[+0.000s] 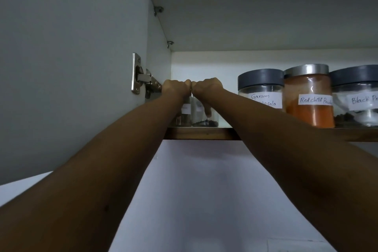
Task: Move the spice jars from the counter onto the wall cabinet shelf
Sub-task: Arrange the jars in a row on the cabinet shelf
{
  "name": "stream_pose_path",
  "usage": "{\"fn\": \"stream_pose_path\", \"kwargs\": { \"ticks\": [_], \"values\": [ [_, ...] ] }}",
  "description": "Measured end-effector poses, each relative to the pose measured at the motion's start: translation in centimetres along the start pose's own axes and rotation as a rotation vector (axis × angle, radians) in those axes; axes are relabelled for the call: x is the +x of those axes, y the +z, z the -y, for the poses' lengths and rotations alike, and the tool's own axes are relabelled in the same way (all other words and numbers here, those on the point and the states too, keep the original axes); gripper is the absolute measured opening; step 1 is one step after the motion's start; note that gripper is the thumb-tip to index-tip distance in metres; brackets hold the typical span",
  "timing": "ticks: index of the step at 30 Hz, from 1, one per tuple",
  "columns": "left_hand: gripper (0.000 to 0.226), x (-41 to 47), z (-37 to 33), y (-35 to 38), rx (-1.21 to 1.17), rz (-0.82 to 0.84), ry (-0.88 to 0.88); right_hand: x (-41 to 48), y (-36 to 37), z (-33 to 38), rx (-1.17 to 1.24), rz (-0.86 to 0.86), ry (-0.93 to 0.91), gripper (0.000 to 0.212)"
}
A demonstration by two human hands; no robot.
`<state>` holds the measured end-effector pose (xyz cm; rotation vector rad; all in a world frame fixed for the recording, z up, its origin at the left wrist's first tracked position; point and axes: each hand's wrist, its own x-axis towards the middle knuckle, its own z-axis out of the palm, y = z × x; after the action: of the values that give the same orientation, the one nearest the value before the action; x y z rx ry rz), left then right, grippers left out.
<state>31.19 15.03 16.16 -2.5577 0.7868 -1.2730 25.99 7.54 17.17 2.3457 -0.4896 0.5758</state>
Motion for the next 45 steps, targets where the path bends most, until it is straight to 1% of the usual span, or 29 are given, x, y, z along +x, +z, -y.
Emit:
{"fn": "stream_pose_path", "kwargs": {
  "ticks": [3,6,8,9,11,14,16,19,22,25,26,28,29,30,31,33,35,36,37,39,40,42,45],
  "values": [
    [0.061,0.8,-0.2,0.9,-0.026,-0.005,-0.006,0.8,0.8,-0.1,0.005,-0.014,0.026,0.060],
    [0.061,1.4,-0.5,1.9,-0.025,0.009,0.005,0.9,0.8,-0.4,0.084,-0.007,0.022,0.057],
    [0.065,1.7,-0.4,2.2,-0.022,0.025,0.010,1.1,0.8,-0.5,0.099,-0.007,0.020,0.056],
    [0.070,1.9,-0.4,2.2,-0.013,0.037,0.012,1.2,0.9,-0.6,0.106,-0.006,0.017,0.054],
    [0.082,2.0,-0.4,2.3,0.046,0.054,0.014,1.3,1.0,-0.5,0.132,-0.007,0.020,0.051],
    [0.084,2.0,-0.8,2.7,0.199,0.061,0.013,1.2,1.3,-0.4,0.122,-0.030,0.015,0.057],
    [0.086,1.9,-0.7,2.8,0.284,0.051,0.020,1.3,1.6,-0.3,0.136,-0.046,0.014,0.058],
    [0.083,1.5,-0.8,2.8,0.302,0.049,0.036,1.3,2.0,-0.5,0.182,-0.084,0.004,0.054],
    [0.082,1.2,-1.0,2.8,0.308,0.046,0.026,1.1,2.2,-0.7,0.233,-0.084,-0.001,0.058],
    [0.086,1.3,-0.9,3.0,0.307,0.040,0.003,1.3,2.4,-0.7,0.235,-0.100,-0.004,0.058],
    [0.089,1.3,-0.9,3.1,0.299,0.034,-0.008,1.4,2.5,-0.6,0.226,-0.094,-0.001,0.060],
    [0.100,1.4,-0.8,3.3,0.283,0.035,-0.029,1.5,2.7,-0.3,0.167,-0.052,0.005,0.073],
    [0.103,1.3,-0.7,3.4,0.258,0.039,-0.037,1.7,2.8,0.0,0.123,-0.030,0.004,0.081],
    [0.102,1.4,-0.7,3.4,0.225,0.025,-0.047,1.8,2.7,0.2,0.083,-0.036,0.010,0.084],
    [0.098,1.3,-0.6,3.2,0.194,-0.002,-0.064,1.7,2.4,0.4,0.059,-0.070,0.022,0.081],
    [0.086,0.8,-0.4,2.1,0.167,-0.049,-0.088,1.4,1.4,0.6,0.077,-0.203,0.041,0.063],
    [0.077,0.2,-0.1,1.0,0.159,-0.090,-0.060,0.5,0.3,0.6,0.172,-0.399,0.052,0.037],
    [0.074,-0.2,0.1,0.5,0.146,-0.117,-0.034,-0.1,-0.2,0.6,0.243,-0.482,0.063,0.028],
    [0.070,-0.6,0.2,0.1,0.116,-0.143,-0.013,-0.9,-0.7,0.6,0.314,-0.528,0.067,0.023],
    [0.062,-1.7,0.3,-0.5,0.031,-0.180,-0.015,-2.5,-1.6,0.8,0.399,-0.569,0.049,0.022],
    [0.058,-2.3,0.1,-0.8,-0.027,-0.192,-0.034,-3.4,-2.0,0.7,0.402,-0.577,0.036,0.021],
    [0.049,-3.5,-0.4,-1.5,-0.139,-0.242,-0.053,-4.9,-2.7,-0.1,0.345,-0.610,0.013,0.020],
    [0.034,-4.7,-1.0,-3.4,-0.178,-0.337,-0.006,-7.2,-3.6,-2.7,0.227,-0.714,-0.034,0.016]
  ]
}}
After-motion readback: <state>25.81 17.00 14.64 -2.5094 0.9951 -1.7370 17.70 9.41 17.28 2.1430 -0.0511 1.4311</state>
